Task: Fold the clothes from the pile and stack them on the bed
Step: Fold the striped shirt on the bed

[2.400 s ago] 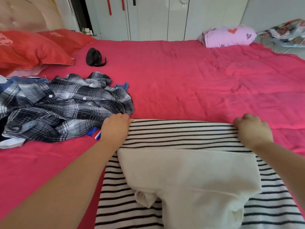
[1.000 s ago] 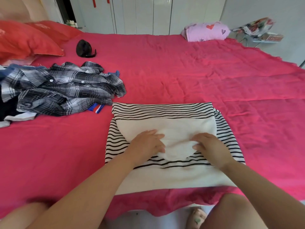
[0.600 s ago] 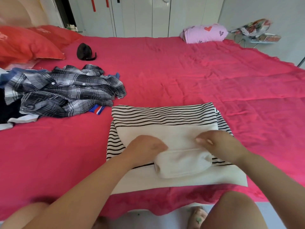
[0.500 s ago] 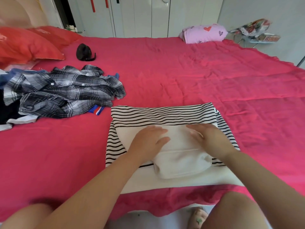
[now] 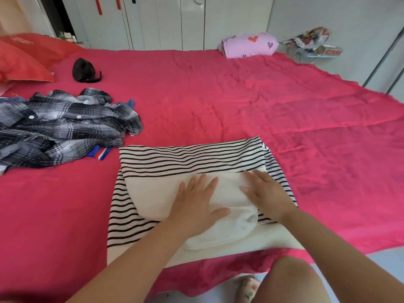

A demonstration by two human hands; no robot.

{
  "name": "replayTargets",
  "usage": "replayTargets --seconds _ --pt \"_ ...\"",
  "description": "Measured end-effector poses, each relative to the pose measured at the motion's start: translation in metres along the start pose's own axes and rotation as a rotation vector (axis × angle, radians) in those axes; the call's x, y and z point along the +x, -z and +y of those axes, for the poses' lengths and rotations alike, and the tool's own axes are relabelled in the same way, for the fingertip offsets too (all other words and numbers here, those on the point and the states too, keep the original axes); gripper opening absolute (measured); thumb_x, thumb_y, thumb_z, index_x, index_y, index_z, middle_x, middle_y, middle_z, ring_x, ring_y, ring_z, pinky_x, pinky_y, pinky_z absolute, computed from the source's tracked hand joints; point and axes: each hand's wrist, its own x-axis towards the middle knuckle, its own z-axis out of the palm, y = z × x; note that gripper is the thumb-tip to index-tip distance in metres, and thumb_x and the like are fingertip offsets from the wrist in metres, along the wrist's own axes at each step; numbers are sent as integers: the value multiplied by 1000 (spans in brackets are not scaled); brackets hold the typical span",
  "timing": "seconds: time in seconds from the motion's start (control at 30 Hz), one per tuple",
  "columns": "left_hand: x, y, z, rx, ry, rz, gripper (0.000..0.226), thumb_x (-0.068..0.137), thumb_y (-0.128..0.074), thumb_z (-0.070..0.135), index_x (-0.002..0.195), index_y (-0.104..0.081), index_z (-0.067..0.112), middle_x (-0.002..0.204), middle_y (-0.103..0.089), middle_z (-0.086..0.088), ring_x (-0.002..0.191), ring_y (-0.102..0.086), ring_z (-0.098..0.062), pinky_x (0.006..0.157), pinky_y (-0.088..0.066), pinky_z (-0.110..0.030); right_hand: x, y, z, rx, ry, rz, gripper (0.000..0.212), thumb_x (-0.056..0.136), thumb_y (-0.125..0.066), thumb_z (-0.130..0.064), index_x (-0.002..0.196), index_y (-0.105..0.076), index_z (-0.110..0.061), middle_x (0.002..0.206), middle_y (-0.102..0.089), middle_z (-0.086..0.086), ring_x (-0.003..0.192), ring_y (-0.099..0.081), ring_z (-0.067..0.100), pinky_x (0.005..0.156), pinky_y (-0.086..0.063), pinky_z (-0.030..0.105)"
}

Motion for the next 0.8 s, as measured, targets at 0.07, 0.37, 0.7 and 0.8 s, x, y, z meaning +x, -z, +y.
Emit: replayTargets --seconds 0.07,0.37,0.7,0.8 --pt "5 -7 31 -31 -85 -11 82 87 -33 67 148 6 31 157 14 0 144 14 -20 117 9 -43 5 10 14 53 -48 15 62 91 -46 -48 144 -31 -20 151 -26 12 141 -23 24 114 -22 34" --pt "46 -40 138 -111 18 -20 95 81 -35 74 149 0 18 155 3 -20 143 9 -36 110 13 -55 29 52 54 235 -197 -41 45 95 -43 -28 140 -38 -25 138 -50 1 126 -46 22 97 -33 25" --pt "76 -60 182 -78 244 -77 72 95 -33 41 149 6 12 150 19 -28 132 24 -55 102 20 -63 78 52 51 352 -247 -99 41 90 -54 -35 126 -53 -15 124 -60 6 114 -55 24 85 -39 22" --pt "76 -57 174 -157 214 -47 61 98 -28 30 149 -1 12 154 9 -22 137 17 -50 108 14 -59 85 48 50 420 -284 -80 48 86 -62 -30 129 -50 -11 125 -58 7 115 -54 26 93 -43 31"
